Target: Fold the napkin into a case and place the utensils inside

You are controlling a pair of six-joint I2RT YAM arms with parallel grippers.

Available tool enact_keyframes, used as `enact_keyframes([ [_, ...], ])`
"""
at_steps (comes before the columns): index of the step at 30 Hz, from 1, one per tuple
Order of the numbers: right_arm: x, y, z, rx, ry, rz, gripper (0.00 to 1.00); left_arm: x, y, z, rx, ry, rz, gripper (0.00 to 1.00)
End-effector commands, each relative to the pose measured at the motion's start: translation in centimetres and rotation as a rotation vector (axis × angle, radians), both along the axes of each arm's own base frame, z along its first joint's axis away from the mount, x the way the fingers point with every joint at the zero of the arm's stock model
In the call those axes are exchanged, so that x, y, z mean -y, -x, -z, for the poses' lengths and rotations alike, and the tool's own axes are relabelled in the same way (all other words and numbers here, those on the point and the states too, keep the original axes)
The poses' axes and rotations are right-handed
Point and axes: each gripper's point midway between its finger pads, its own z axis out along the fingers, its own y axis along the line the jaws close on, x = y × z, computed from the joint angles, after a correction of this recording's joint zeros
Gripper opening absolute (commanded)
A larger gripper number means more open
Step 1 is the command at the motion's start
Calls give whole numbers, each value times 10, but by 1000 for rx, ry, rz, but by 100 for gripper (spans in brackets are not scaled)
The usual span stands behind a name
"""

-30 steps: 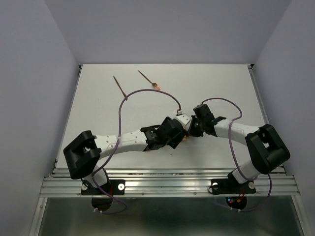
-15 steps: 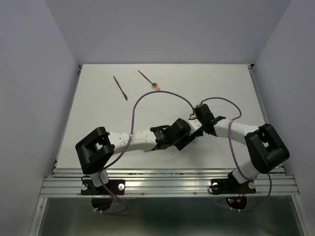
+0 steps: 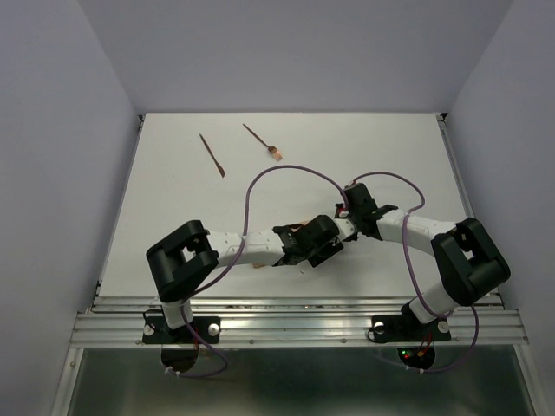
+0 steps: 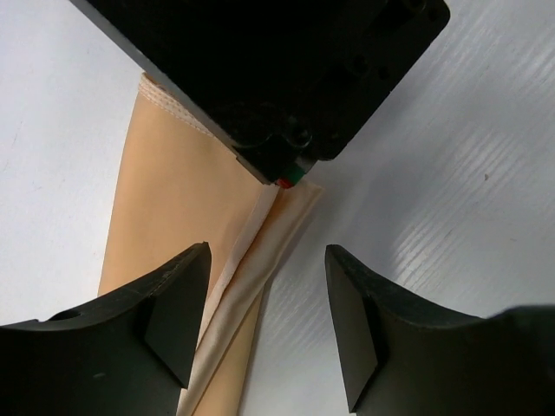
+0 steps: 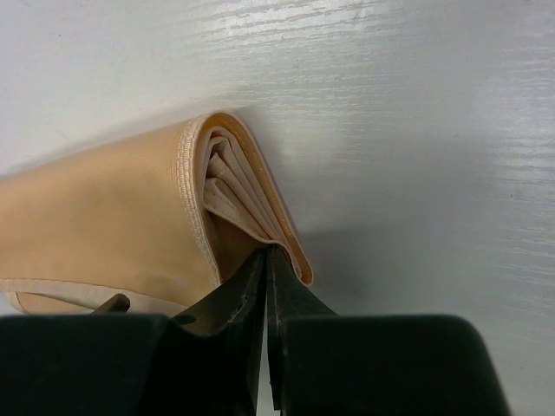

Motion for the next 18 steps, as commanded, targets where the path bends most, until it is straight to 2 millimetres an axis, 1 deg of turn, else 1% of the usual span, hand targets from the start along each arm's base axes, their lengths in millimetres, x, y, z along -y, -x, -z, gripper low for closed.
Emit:
enact_keyframes([
  [1, 7, 12, 4, -46, 41, -24, 9, 16, -12, -15, 71, 44, 4, 66],
  [5, 8, 14, 3, -50, 46, -26, 9, 15, -16, -6, 83, 23, -7, 65],
  [9, 10, 16, 3, -56, 54, -27, 9, 18, -19, -5, 94, 27, -16, 63],
  [10, 10, 16, 3, -60, 57, -28, 9, 19, -21, -5, 96, 25, -18, 60],
  [12, 11, 16, 2, -61, 60, -29, 9, 19, -24, -1, 104, 8, -25, 56],
  [14, 11, 16, 2, -58, 65, -29, 9, 20, -26, -2, 111, 6, -29, 49],
  [15, 11, 16, 3, -62, 67, -27, 9, 21, -29, -5, 101, 23, -33, 41],
  [16, 12, 15, 3, -60, 68, -26, 9, 21, -30, -6, 100, 28, -33, 40],
  [18, 12, 15, 3, -62, 69, -26, 9, 20, -30, -6, 97, 27, -34, 32],
])
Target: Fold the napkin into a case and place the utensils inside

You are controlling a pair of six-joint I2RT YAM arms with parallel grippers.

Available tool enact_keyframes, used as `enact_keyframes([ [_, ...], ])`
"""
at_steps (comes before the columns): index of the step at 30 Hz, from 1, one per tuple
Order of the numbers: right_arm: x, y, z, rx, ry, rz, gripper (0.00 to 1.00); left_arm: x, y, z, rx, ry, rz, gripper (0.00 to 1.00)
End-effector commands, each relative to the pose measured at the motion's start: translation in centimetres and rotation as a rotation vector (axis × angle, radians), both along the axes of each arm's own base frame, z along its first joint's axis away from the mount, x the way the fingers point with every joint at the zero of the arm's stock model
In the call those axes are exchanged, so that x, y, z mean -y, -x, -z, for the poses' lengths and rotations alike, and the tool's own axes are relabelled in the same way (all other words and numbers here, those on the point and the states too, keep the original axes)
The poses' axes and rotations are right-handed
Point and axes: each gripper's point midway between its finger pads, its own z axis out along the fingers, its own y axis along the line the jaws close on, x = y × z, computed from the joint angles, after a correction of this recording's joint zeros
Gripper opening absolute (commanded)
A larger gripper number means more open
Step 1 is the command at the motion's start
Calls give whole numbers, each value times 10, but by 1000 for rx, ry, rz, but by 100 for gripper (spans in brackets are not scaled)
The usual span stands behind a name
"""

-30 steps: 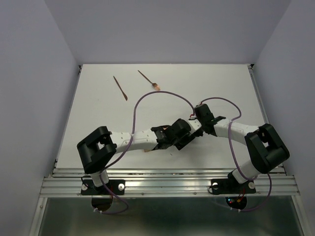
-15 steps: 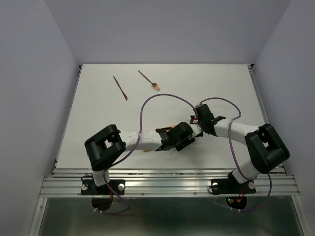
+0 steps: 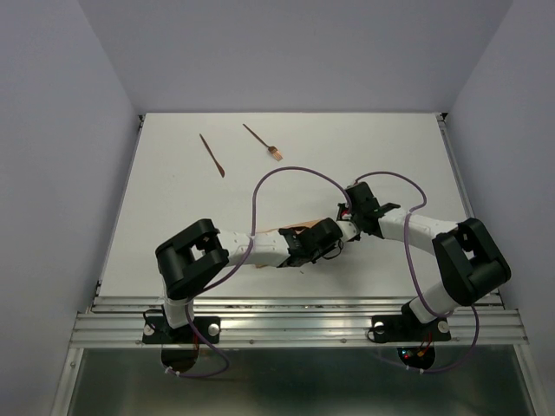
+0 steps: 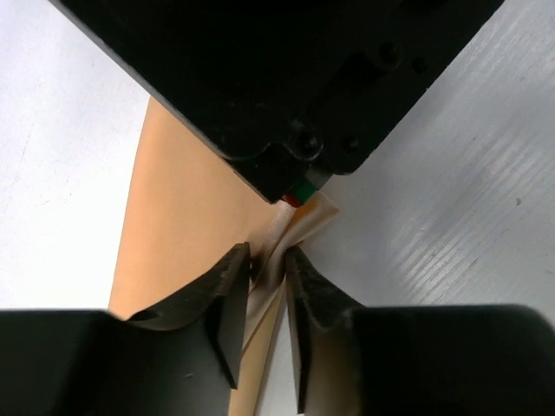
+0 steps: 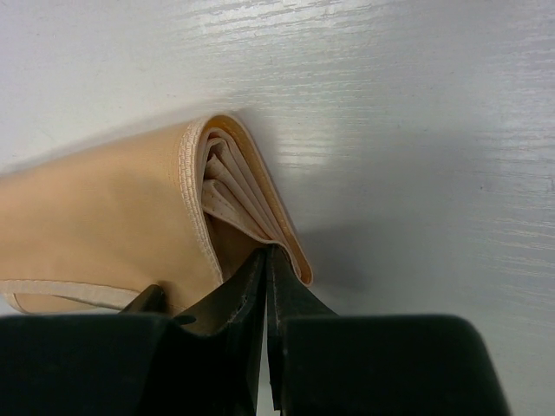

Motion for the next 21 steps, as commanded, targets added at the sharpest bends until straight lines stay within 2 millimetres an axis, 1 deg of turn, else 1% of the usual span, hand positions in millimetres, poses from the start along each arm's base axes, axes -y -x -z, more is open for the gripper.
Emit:
enact_keyframes([
  [1, 5, 12, 3, -29, 59, -36, 9, 15, -20, -21, 46, 64, -20, 31],
  [4, 5, 11, 3, -28, 62, -36, 9, 14, -22, -26, 36, 79, -19, 19],
  [7, 5, 10, 3, -26, 66, -37, 9, 15, -25, -32, 24, 105, -19, 1],
  [11, 5, 9, 0, -13, 65, -40, 9, 16, -27, -40, -20, 164, -29, 0],
  [14, 7, 7, -4, 6, 69, -34, 10, 12, -31, -42, -47, 202, -49, 0],
  [18, 10, 5, -12, 32, 76, -30, 13, 7, -36, -49, -98, 274, -76, 0],
  [19, 10, 3, -17, 48, 76, -27, 14, 8, -33, -51, -126, 304, -76, 0],
  [20, 10, 2, -19, 54, 78, -25, 14, 6, -39, -53, -131, 320, -85, 0],
  [21, 11, 2, -20, 55, 83, -28, 15, 6, -39, -55, -154, 348, -102, 0],
])
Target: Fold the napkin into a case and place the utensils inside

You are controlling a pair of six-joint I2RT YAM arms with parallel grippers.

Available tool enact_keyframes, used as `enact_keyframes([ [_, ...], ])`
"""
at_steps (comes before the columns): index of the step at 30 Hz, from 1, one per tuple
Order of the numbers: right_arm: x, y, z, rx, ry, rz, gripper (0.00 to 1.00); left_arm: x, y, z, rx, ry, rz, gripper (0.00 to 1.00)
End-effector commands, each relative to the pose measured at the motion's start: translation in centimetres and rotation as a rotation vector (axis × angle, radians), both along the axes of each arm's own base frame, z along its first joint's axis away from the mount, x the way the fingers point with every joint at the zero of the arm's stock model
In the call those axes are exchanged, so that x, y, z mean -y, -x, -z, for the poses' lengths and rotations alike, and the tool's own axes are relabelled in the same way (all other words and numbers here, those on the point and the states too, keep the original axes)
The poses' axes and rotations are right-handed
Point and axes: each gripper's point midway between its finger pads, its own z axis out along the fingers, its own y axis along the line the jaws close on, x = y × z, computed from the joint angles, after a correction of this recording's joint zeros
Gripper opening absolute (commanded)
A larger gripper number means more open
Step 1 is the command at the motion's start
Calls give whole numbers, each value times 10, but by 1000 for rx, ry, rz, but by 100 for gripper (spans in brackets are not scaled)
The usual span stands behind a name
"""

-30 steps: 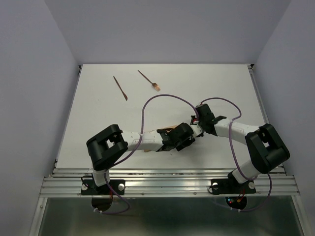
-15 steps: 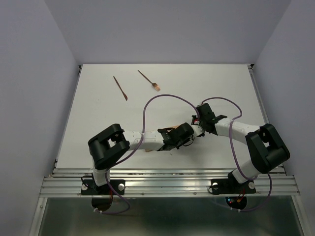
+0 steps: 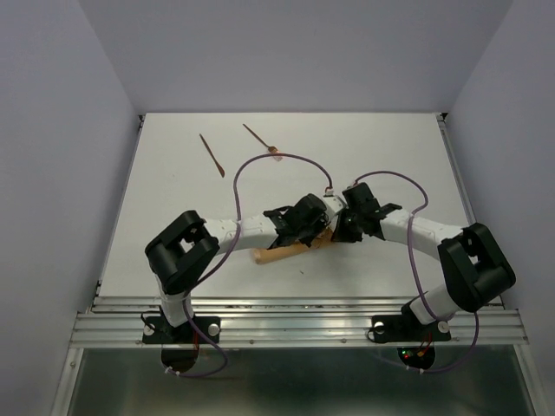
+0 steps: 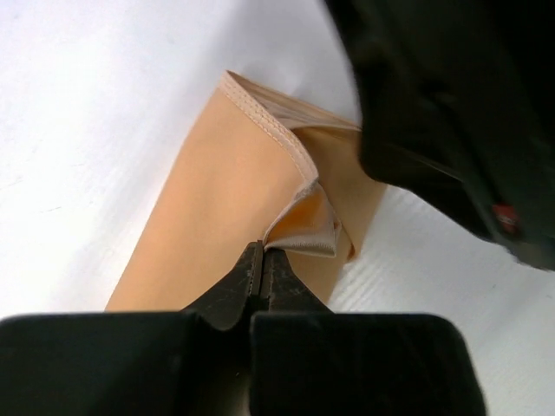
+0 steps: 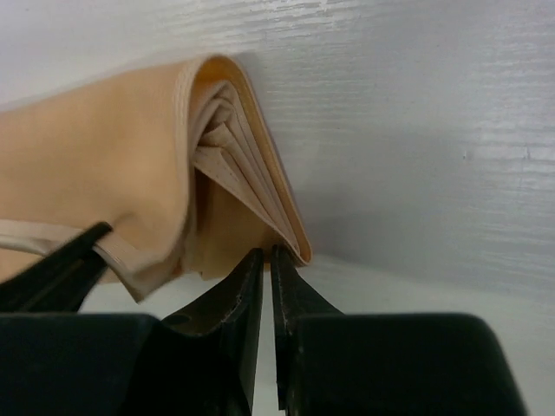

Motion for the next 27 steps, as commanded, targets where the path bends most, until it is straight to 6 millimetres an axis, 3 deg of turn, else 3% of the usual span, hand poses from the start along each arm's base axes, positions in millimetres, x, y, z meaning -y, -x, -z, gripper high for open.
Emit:
enact_keyframes([
  [1, 4, -3, -18, 49, 37, -17, 15, 10, -15, -50, -14, 214, -68, 0],
  [14, -5, -17, -44, 132, 8, 14, 26, 10, -8, -49, -112, 289, -93, 0],
  [27, -18, -20, -30, 100, 53, 78, 29, 7, -11, -46, -119, 296, -147, 0],
])
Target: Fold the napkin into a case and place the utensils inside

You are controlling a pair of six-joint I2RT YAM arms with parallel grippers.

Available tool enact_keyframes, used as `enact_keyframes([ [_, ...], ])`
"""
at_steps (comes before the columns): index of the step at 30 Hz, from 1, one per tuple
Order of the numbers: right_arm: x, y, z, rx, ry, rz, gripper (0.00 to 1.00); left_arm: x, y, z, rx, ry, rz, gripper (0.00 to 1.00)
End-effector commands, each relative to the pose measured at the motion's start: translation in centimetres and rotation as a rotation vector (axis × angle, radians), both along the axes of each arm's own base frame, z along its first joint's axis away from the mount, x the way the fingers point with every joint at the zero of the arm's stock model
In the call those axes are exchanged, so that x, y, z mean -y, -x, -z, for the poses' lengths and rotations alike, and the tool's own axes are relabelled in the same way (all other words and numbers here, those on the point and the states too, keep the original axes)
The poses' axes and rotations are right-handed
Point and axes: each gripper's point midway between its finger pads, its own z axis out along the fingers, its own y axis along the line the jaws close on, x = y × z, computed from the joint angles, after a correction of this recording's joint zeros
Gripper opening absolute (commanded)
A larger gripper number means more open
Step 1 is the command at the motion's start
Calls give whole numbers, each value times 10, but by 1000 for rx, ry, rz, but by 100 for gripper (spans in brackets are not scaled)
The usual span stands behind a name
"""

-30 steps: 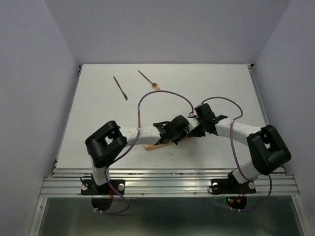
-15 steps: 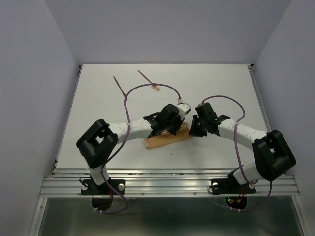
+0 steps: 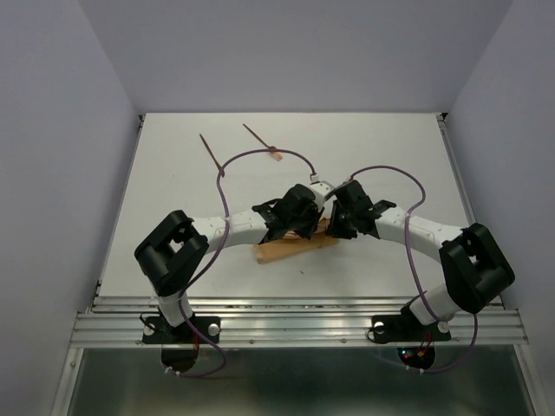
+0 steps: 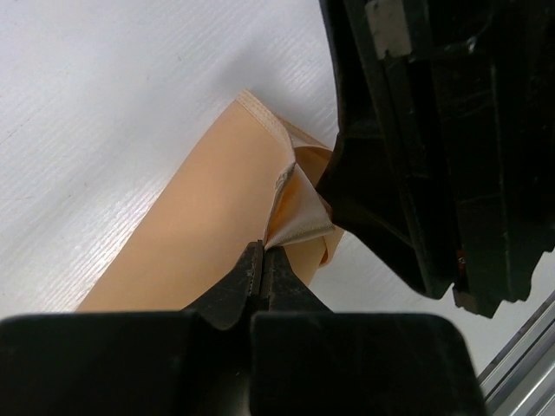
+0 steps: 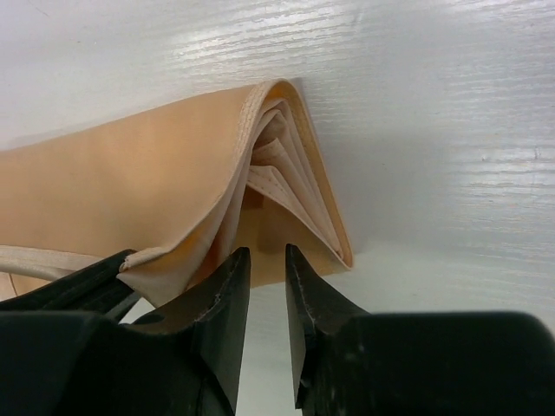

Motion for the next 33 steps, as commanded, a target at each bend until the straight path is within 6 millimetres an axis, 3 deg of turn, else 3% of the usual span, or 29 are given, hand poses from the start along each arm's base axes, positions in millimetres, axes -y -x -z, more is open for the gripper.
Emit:
enact_keyframes([
  [1, -9, -11, -10, 42, 10, 39, 30, 4, -4, -23, 37, 60, -25, 0],
  [10, -4, -7, 6, 14, 79, 91, 31, 2, -4, -22, 34, 61, -45, 0],
  [16, 0, -6, 9, 10, 89, 112, 22, 2, -3, -23, 31, 73, -48, 0],
  [24, 0, -9, -3, 44, 68, 126, 1, 3, 1, -18, 8, 70, -31, 0],
  [33, -5, -8, -12, 63, 25, 114, 1, 13, 14, -6, -38, 91, -20, 0],
])
